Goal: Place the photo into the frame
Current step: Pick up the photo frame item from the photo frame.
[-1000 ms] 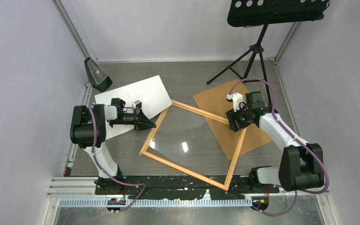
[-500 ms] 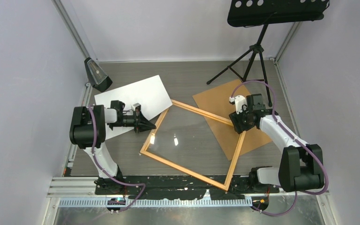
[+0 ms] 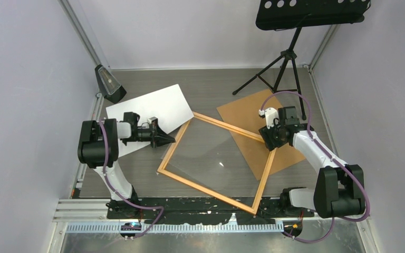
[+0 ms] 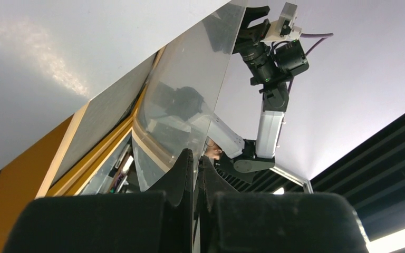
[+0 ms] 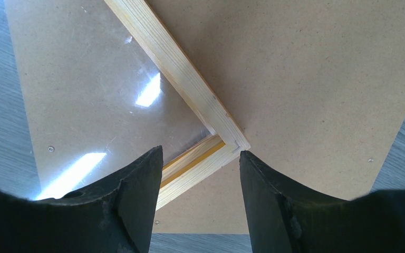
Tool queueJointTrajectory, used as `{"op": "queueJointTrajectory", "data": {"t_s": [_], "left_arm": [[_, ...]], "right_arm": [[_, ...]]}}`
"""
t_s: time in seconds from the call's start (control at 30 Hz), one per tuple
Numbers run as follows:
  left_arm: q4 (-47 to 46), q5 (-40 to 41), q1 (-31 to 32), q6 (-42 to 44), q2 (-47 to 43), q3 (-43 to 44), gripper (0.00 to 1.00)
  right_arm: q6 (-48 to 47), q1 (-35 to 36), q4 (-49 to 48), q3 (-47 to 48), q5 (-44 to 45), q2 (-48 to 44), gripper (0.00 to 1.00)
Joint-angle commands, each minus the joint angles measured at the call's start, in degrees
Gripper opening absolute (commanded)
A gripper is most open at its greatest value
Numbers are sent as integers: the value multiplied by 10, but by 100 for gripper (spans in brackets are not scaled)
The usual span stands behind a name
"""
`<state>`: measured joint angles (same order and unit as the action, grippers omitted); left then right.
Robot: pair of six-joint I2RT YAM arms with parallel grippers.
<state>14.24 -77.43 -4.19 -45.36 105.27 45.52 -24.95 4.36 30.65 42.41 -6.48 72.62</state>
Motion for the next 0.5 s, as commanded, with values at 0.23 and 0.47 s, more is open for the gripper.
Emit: {"op": "queueJointTrajectory", "data": {"t_s": [0.23,0.47], "left_arm": [[-19,-10,10,-62,-55,-30,0],[-36,6,16,-71,-65,-52,0]], "right_arm": [[-6,-2,-5,5,8,-20,62],[-5,-3,-4,5,8,-23,62]]}}
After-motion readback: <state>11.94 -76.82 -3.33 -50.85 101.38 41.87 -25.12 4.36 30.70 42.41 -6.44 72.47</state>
